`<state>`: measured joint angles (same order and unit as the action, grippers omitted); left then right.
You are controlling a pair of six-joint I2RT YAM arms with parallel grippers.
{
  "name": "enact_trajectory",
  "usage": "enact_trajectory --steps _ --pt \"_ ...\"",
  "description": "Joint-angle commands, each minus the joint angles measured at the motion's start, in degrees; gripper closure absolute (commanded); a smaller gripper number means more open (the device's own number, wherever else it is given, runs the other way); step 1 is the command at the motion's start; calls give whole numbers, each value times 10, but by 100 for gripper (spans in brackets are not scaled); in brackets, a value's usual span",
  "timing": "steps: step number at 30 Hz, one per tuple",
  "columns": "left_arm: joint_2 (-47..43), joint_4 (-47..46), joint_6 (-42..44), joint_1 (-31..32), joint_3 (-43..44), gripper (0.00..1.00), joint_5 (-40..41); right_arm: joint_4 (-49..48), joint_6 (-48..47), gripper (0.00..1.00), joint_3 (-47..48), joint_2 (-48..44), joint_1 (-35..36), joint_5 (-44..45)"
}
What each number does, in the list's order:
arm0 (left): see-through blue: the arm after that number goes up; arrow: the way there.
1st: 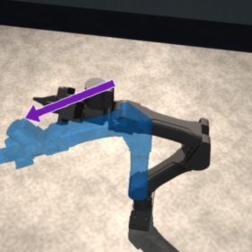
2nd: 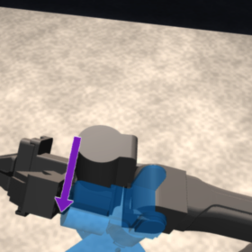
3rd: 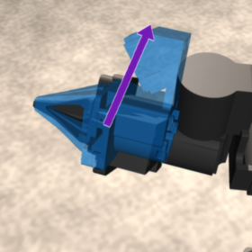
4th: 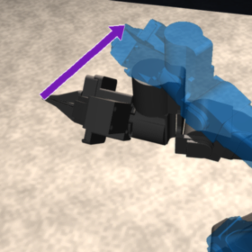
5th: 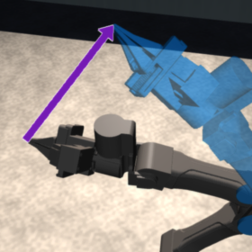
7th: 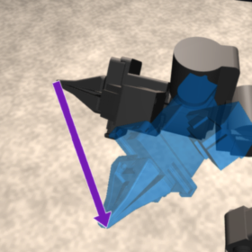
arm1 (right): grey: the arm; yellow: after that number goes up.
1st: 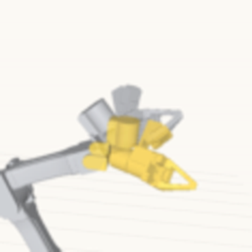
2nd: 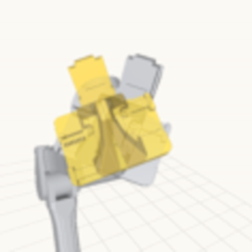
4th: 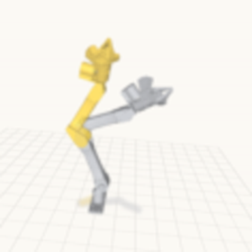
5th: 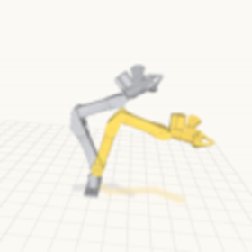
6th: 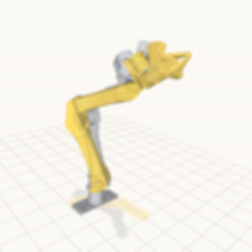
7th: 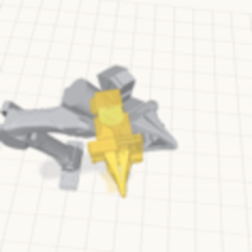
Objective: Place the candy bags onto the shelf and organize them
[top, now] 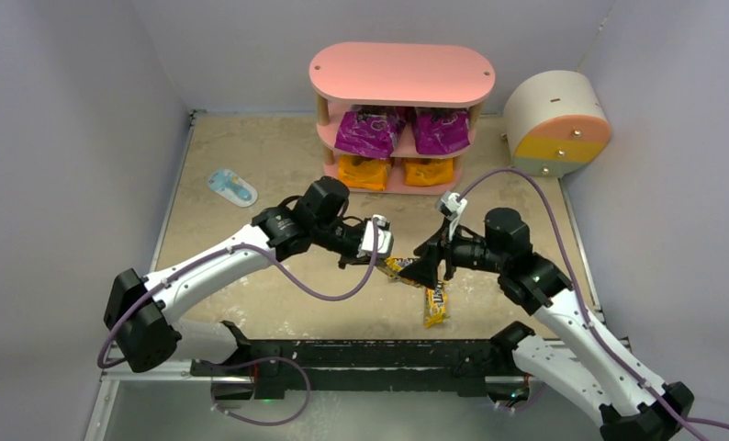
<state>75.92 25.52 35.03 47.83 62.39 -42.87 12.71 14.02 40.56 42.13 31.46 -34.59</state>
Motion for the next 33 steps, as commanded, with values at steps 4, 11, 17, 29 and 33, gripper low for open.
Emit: enact_trajectory --steps 4,11,17,29,33 --pt "-24 25 18 2 34 100 2 86 -37 42 23 39 2 -18" --pt "-19 23 -7 2 49 100 22 88 -37 56 15 48 23 16" --pt "-8 31 -8 2 65 100 38 108 -39 69 21 67 48 56" --pt "-49 -43 -131 2 61 23 183 107 33 95 49 67 54 124" --pt "-109 -122 -283 2 34 14 401 101 104 100 69 69 54 194"
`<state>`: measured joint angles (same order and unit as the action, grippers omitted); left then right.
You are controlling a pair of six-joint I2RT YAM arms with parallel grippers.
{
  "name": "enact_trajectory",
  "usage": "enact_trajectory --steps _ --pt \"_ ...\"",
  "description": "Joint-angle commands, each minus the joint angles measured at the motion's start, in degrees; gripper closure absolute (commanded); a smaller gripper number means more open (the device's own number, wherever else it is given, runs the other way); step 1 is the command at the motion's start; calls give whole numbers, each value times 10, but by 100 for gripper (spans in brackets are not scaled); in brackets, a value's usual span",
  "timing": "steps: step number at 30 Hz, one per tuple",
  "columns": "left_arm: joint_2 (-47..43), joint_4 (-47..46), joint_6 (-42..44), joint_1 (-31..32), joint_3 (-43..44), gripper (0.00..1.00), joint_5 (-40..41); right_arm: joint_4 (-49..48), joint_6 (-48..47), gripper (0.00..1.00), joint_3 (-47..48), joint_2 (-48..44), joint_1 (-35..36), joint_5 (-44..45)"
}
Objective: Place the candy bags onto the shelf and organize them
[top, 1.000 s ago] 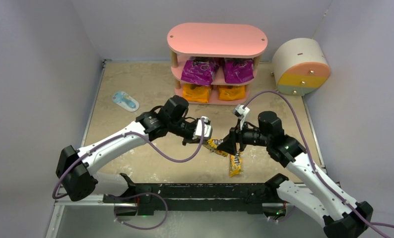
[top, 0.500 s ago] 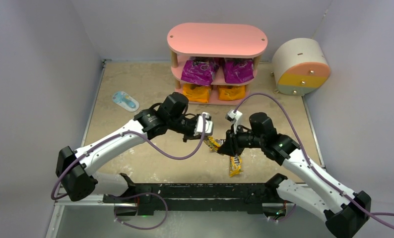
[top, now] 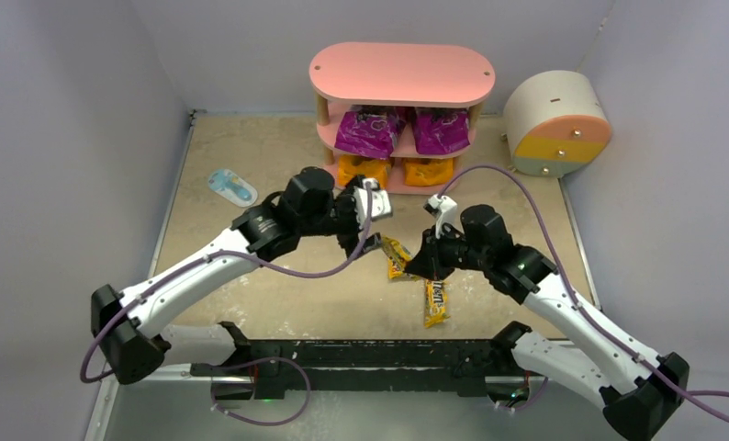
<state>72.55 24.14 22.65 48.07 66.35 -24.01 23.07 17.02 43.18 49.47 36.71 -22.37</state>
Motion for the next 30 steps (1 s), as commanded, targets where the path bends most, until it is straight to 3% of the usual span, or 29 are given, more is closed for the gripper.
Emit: enact_trajectory --steps 1,4,6,10,15,24,30 --pt "-97 -118 -195 -1 -13 14 269 -4 82 100 49 -1 0 81" --pt "-177 -150 -303 0 -62 12 419 -15 112 100 78 15 0 113" --pt "-241 -195 -342 -1 -126 8 473 -25 121 100 118 33 -2 150" --pt "-332 -233 -390 -1 -245 0 547 -24 112 100 261 105 -12 193" --pt "-358 -174 -396 -1 -248 0 562 37 50 100 504 231 -56 247" --pt "-353 -161 -402 -1 -262 0 606 98 57 100 772 451 -255 14" --pt "-328 -153 -402 -1 -265 0 604 121 79 99 841 528 -288 -33"
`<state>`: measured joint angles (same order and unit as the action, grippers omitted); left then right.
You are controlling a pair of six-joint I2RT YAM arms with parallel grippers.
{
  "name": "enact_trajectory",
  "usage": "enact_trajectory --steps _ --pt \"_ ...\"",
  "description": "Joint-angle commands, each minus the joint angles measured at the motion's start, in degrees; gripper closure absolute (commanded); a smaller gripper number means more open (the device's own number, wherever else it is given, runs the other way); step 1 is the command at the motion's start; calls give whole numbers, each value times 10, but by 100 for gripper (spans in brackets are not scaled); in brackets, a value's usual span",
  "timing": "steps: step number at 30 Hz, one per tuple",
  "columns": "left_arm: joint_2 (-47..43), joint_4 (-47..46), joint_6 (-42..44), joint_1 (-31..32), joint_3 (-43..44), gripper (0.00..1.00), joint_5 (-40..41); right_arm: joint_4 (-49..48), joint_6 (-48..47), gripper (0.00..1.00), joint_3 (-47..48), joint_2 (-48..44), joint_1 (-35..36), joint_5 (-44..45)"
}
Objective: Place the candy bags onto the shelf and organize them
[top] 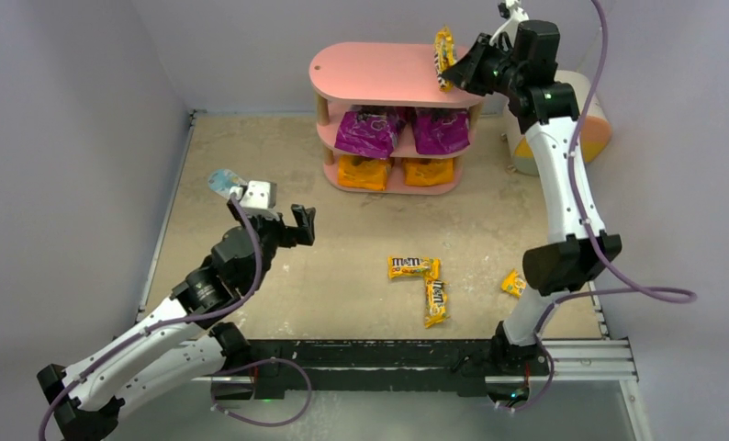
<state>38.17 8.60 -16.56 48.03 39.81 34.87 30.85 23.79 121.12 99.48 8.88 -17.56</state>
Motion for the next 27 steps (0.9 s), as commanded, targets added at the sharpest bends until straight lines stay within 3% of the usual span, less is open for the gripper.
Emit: enact_trajectory --steps 1,16,19,22,27 --pt "18 5 -10 0 3 0 18 51 14 98 65 33 -13 -78" --pt "35 1 -8 0 -3 0 32 78 41 58 63 32 -38 -6" --pt "36 -1 -8 0 -3 0 31 84 37 55 63 26 -38 20" --pt "38 -1 -6 0 -3 0 33 86 32 62 57 20 -38 31" --pt "41 -1 -6 0 -3 0 25 102 20 63 57 15 -38 51"
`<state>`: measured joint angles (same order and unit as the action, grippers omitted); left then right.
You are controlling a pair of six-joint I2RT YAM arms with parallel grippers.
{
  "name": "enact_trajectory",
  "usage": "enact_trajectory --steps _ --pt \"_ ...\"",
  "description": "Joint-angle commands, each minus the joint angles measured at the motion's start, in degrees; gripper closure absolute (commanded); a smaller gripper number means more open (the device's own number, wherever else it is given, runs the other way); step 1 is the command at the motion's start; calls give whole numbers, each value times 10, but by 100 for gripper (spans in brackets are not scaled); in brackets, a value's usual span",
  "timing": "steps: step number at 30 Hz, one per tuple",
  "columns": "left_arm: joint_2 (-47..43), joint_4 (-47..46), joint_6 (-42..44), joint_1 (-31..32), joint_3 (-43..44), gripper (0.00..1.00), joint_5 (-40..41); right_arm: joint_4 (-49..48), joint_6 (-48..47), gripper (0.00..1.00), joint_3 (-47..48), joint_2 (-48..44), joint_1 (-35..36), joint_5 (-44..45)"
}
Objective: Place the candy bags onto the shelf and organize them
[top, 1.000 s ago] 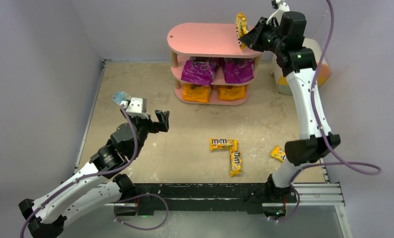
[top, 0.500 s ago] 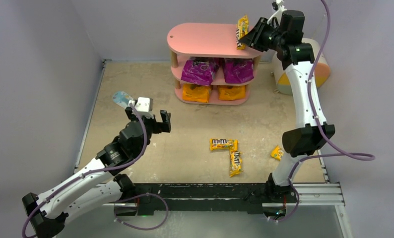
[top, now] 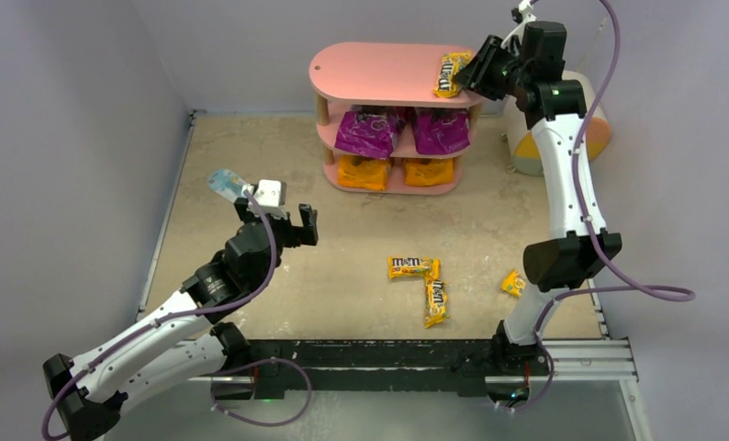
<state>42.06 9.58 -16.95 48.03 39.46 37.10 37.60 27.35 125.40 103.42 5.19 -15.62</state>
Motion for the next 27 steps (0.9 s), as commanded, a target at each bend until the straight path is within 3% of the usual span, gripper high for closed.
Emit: enact_trajectory --steps 1,14,20,27 --pt "1 -11 -1 0 1 0 2 37 -21 65 14 -25 -1 35" --pt "-1 -7 0 0 3 0 -2 86 -77 69 43 -17 -3 79" --pt "-2 -7 -3 0 4 0 -6 25 -71 61 29 -41 -3 22" --pt "0 -8 -3 0 4 0 -8 -32 -68 44 -43 -86 0 4"
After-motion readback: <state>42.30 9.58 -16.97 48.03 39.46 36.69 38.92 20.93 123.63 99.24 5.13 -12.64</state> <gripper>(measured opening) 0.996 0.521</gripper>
